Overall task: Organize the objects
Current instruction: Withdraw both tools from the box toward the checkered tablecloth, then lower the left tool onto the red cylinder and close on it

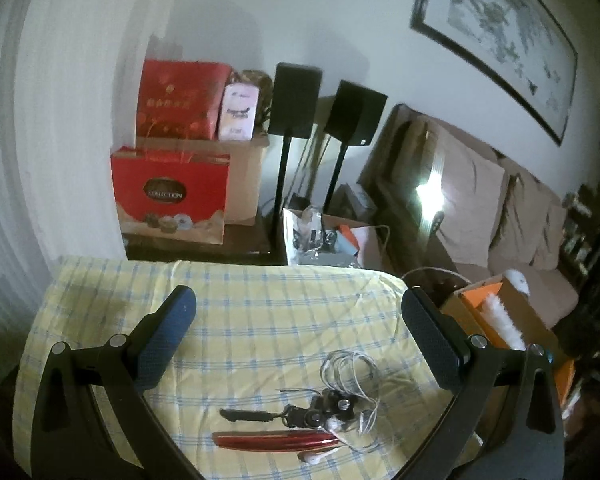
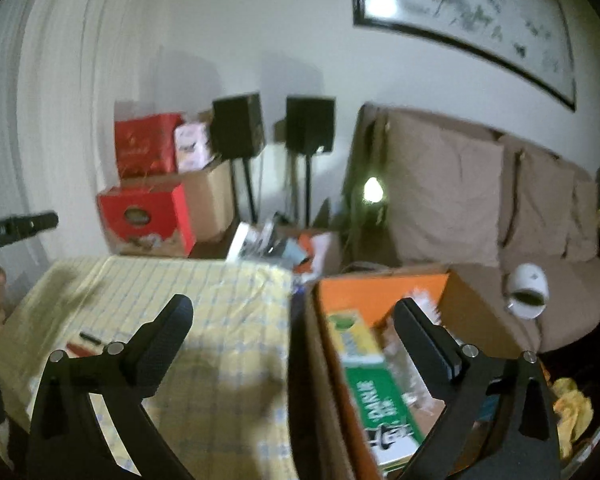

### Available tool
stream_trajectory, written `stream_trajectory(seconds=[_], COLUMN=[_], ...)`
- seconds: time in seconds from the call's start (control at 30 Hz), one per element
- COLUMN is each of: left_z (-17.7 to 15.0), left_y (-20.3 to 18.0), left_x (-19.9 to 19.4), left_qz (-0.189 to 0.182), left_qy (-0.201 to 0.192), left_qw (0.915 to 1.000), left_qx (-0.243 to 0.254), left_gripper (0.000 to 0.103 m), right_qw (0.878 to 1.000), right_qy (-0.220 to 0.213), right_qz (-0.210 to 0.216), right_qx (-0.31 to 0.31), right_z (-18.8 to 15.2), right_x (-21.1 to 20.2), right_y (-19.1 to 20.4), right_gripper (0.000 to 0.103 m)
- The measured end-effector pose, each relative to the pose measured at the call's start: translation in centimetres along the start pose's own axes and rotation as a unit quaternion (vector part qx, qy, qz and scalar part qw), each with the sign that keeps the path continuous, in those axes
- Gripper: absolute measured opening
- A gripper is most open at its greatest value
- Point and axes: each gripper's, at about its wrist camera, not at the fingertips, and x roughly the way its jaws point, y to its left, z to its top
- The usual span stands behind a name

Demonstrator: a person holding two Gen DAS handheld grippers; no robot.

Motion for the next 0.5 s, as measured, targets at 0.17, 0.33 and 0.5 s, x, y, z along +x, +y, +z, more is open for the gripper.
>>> stream_trajectory(seconds=[0.17, 0.33, 0.5], left_z=[0.2, -0.2, -0.4], left_y=[2.6, 4.6, 6.0], left_x=[0.2, 1.3, 0.4], left_qz=[-0.012, 0.007, 0.023], left_qy=[0.013, 0.042, 0.036], left_qw=[0.9998, 0.9991, 0.9988], left_qx=[-0.012, -0.008, -0.024], left_gripper=[0.103, 0.102, 0.101], right_qw=[0.999, 0.994, 0.987], right_qy=[0.03, 0.074, 0.115], right_qz=[0.038, 0.082, 0.117], right_qx=[0.012, 0.006, 0.002], right_z=[-0.7, -1.7, -3.0], right_x=[1.5, 3.2, 5.5], right_y=[1.1, 4.3, 8.2], right_gripper=[0.102, 0.102, 0.102])
